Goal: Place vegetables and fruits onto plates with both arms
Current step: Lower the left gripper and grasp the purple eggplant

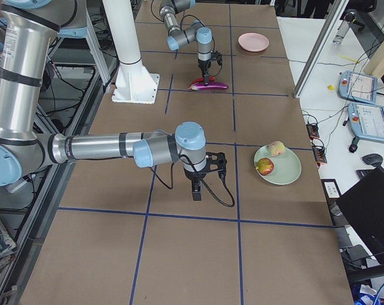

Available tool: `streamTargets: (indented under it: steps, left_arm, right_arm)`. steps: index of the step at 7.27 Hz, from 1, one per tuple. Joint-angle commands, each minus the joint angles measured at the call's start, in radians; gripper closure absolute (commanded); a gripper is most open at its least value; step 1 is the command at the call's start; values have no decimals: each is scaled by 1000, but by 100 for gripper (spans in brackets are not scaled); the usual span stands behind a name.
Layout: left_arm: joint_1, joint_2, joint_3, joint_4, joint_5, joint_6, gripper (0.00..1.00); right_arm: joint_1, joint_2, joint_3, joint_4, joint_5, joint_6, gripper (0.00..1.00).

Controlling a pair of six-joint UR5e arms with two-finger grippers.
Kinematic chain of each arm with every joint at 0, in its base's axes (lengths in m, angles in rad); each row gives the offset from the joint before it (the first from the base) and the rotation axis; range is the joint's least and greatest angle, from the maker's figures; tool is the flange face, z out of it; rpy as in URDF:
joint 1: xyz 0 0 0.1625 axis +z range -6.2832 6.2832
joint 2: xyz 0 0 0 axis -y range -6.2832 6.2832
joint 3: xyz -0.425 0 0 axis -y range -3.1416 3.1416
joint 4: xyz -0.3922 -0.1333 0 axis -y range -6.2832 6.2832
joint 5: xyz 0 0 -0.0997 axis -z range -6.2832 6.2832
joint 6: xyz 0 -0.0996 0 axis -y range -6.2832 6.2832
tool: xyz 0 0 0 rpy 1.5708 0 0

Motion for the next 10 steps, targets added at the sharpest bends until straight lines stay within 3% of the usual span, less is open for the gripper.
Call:
streamTargets:
  steps: [1, 2, 3, 4, 5, 7, 8, 9, 10]
  left_arm:
    - [19, -3, 64, -58, 2, -16, 4]
    - [22, -11, 99, -111, 2, -33, 11]
    - [21, -14, 101, -115, 0, -35, 39]
    - [21, -15, 94, -113, 0, -33, 89]
    - [19, -12, 74, -107, -1, -33, 100]
    - [-30, -3, 13, -96, -4, -33, 100]
    - [-77, 24, -65, -52, -6, -35, 100]
    - [-147, 91, -151, -34, -10, -26, 100]
    - [-248, 156, -173, -40, -83, -8, 100]
  right_arm:
    - [0, -3, 0, 2, 0, 0, 0]
    - [0, -5, 0, 2, 0, 0, 0]
    - [0, -5, 0, 3, 0, 0, 0]
    - [0, -5, 0, 3, 0, 0, 0]
    - [0, -5, -2, 3, 0, 0, 0]
    - [0, -5, -2, 3, 0, 0, 0]
    - [-2, -5, -3, 5, 0, -2, 0]
    - [-2, -8, -5, 5, 0, -2, 0]
    - [-18, -6, -11, 5, 0, -2, 0]
